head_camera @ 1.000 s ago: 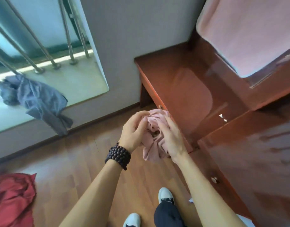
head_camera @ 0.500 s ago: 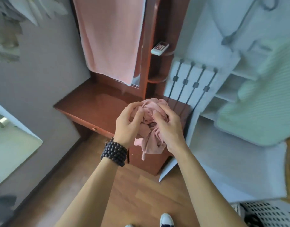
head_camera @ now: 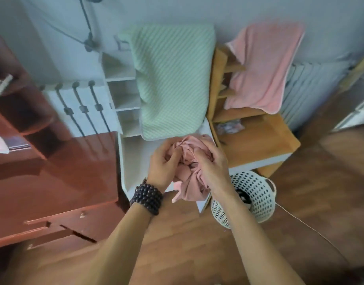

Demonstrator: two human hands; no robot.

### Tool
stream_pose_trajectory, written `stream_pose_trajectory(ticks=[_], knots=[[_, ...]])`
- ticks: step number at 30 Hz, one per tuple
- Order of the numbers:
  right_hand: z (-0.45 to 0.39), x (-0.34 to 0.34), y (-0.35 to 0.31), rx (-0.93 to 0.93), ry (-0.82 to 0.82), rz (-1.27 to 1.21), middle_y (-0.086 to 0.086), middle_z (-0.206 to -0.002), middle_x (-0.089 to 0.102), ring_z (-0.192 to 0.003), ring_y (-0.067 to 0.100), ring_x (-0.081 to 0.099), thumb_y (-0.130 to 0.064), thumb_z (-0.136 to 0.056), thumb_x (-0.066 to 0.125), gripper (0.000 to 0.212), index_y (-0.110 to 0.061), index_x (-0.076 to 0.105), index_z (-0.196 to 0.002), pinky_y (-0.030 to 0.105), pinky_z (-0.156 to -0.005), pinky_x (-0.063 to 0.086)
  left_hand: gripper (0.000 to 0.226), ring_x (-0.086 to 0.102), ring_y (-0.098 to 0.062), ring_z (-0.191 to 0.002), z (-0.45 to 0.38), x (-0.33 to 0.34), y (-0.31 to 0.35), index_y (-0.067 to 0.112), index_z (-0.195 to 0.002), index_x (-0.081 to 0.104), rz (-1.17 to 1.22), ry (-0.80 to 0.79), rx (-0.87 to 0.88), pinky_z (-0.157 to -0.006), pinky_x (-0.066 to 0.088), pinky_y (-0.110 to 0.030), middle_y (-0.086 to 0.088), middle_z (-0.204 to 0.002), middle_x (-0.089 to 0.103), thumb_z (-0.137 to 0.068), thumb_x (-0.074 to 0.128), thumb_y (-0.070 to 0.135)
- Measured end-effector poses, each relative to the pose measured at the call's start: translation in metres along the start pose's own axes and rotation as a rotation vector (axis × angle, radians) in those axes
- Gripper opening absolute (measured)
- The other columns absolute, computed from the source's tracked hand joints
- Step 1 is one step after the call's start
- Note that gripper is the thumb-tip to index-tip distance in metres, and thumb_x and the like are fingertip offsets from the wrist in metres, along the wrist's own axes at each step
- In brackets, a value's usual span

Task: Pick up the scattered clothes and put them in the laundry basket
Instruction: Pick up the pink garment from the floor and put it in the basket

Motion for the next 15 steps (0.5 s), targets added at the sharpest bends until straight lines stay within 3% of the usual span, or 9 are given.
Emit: stream_pose_trajectory(ticks=[3,7,11,13,15], knots=[[-0.006,-0.079,0.017,-0.002,0.068,0.000,0.012,-0.130,0.061,-0.122,0.028,0.064,-0.003,-0.100,0.056,0.029,-0.012,0.073,-0.122,0.053,-0.103,0.055,0.023,0.073,-0.018,-0.082,-0.007,0.086,0.006,0.040,-0.107,0.067,0.000,-0.100,-0.014,-0.061,0.058,-0.043,0.009,-0.092,0.075,-0.090,0.052,0.041],[-0.010,-0.177,0.052,0.129,0.175,-0.003,0.007,-0.138,0.062,-0.125,0.019,0.063,-0.014,-0.102,0.058,0.029,-0.020,0.071,-0.128,0.042,-0.105,0.056,0.024,0.071,-0.008,-0.096,-0.012,0.191,0.012,0.037,-0.111,0.068,-0.015,-0.199,0.006,-0.082,0.061,-0.041,0.013,-0.102,0.075,-0.092,0.052,0.037],[-0.021,-0.257,0.069,0.129,0.228,0.016,0.008,-0.133,0.063,-0.120,0.018,0.064,-0.009,-0.101,0.057,0.028,-0.015,0.072,-0.124,0.033,-0.099,0.056,0.020,0.068,-0.001,-0.094,-0.016,0.280,0.014,0.035,-0.112,0.067,-0.012,-0.281,-0.010,-0.085,0.060,-0.040,0.019,-0.100,0.072,-0.097,0.054,0.032],[-0.029,-0.290,0.081,0.163,0.260,0.015,0.008,-0.131,0.065,-0.119,0.019,0.065,-0.007,-0.100,0.057,0.028,-0.015,0.073,-0.122,0.034,-0.099,0.056,0.020,0.067,0.001,-0.091,-0.021,0.317,0.016,0.043,-0.107,0.064,-0.027,-0.320,-0.016,-0.085,0.059,-0.041,0.027,-0.096,0.070,-0.099,0.054,0.028],[-0.033,-0.318,0.090,0.188,0.295,0.004,0.007,-0.128,0.067,-0.117,0.019,0.066,-0.008,-0.099,0.057,0.028,-0.017,0.074,-0.120,0.039,-0.101,0.057,0.019,0.068,-0.007,-0.095,-0.025,0.348,0.015,0.038,-0.110,0.066,-0.028,-0.354,-0.030,-0.085,0.059,-0.045,0.020,-0.098,0.071,-0.099,0.054,0.028]])
Point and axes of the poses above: each hand's wrist, its own z-axis away from the middle knuckle, its own x-axis out of the palm, y = z × x, the point moved 7 cm from there along -z, towards the middle knuckle
